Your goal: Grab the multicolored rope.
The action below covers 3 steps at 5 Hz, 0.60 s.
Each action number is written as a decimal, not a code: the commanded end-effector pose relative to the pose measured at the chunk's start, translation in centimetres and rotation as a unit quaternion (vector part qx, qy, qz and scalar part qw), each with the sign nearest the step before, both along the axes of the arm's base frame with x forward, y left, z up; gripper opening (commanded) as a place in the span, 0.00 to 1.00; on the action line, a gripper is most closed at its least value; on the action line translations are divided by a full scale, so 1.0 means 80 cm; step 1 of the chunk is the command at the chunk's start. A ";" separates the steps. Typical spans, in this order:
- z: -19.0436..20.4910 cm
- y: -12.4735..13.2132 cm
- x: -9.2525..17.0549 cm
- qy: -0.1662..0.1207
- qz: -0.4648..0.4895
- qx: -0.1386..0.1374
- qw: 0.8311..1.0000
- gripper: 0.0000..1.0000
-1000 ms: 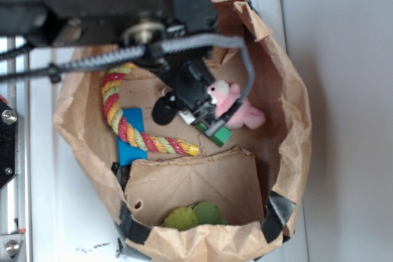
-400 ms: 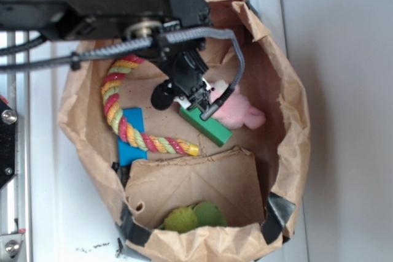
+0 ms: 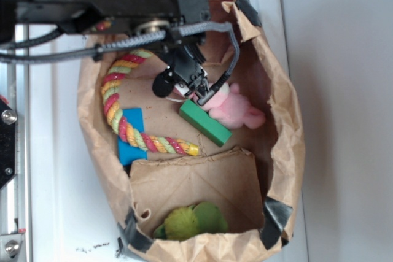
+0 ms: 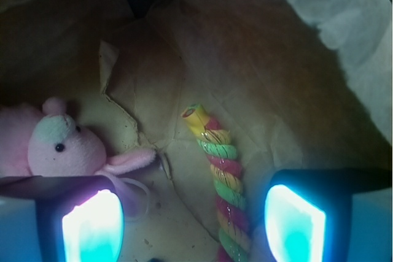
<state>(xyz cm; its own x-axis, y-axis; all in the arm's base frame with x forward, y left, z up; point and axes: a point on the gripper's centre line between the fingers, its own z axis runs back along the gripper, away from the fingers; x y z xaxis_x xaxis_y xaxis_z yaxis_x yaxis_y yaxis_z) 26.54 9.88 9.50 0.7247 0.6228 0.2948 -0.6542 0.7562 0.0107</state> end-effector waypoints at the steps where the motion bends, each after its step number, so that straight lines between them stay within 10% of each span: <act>1: -0.007 0.021 -0.022 -0.019 -0.005 0.019 1.000 1.00; 3: -0.016 0.026 -0.008 -0.055 -0.029 -0.007 0.998 1.00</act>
<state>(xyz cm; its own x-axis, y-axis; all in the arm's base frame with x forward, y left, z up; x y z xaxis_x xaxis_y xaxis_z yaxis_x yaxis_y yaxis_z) 25.63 10.33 6.77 0.7502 0.5780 0.3212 -0.5911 0.8039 -0.0661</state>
